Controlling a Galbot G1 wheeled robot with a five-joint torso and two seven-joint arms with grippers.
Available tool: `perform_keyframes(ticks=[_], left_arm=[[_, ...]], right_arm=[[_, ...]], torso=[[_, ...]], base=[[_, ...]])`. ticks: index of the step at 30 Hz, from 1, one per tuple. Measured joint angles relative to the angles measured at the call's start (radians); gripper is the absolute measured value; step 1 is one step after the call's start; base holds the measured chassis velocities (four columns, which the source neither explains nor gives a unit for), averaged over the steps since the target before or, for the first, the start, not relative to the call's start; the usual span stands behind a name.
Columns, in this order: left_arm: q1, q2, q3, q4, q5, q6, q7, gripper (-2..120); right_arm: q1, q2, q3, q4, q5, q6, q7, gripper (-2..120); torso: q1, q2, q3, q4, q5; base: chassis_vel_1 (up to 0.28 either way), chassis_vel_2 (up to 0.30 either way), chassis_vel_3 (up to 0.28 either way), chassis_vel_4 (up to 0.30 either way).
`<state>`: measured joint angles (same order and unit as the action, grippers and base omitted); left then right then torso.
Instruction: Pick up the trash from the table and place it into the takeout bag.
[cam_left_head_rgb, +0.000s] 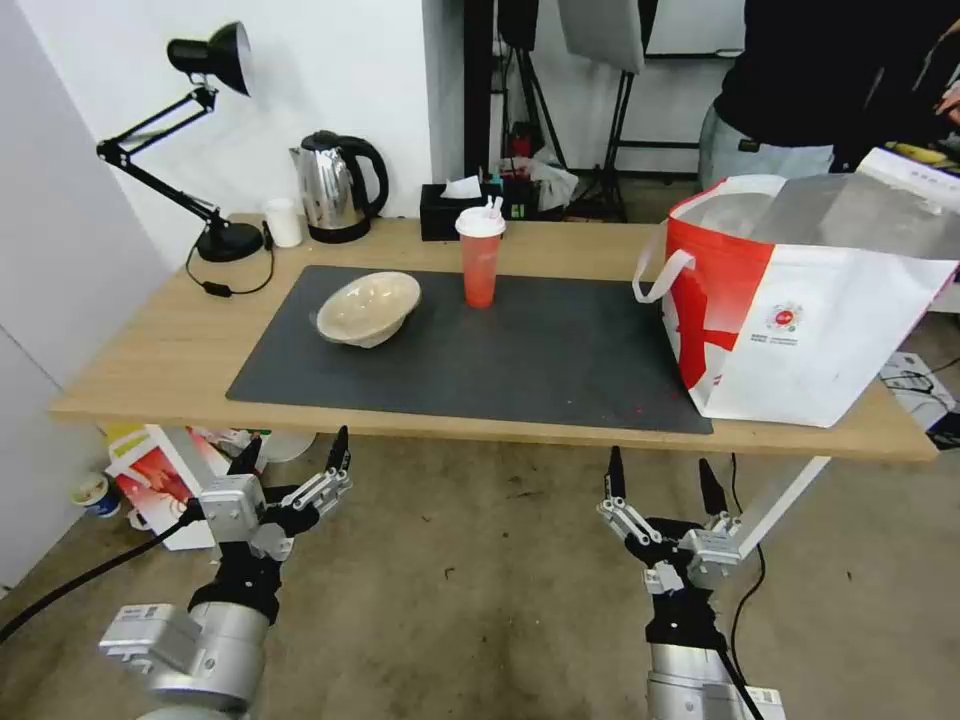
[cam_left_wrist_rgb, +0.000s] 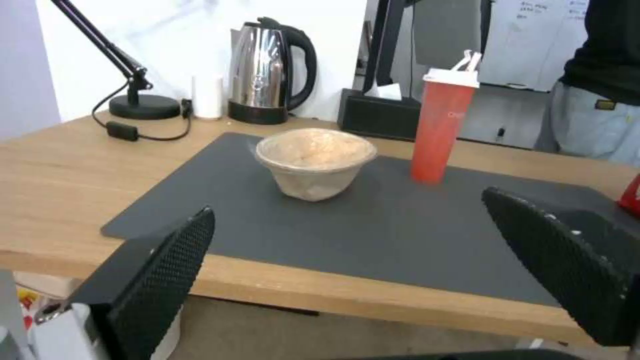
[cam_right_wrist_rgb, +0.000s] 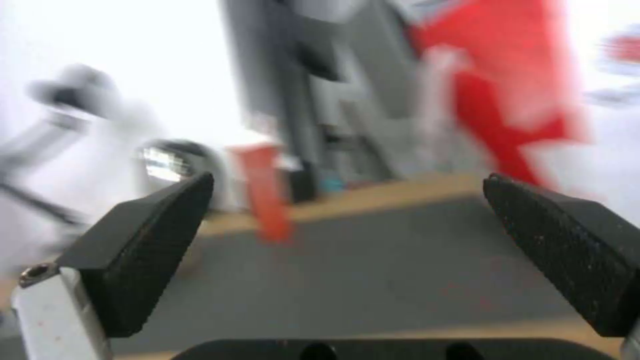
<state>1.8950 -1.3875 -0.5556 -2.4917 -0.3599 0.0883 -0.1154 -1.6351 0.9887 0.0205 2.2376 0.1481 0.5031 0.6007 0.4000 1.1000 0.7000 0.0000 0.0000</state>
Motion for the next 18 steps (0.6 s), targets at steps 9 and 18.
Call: perform_keyframes(ticks=[9,18], left_arm=[[-0.004,0.010,-0.001,0.001,-0.003,0.002,0.000,100],[-0.022,0.011,0.005,0.016,-0.003,0.006,0.000,100]], right_arm=[[0.273,-0.160,-0.001,0.049,0.329,-0.100,-0.383,100],[0.565,-0.210,-0.055,-0.023,0.561,-0.277,-0.403,100]], torso=[[0.000,0.000,0.000,0.0004,0.0000],[0.000,0.000,0.000,0.0001,0.0002]], base=[[0.000,0.000,0.000,0.000],[0.000,0.000,0.000,0.000]])
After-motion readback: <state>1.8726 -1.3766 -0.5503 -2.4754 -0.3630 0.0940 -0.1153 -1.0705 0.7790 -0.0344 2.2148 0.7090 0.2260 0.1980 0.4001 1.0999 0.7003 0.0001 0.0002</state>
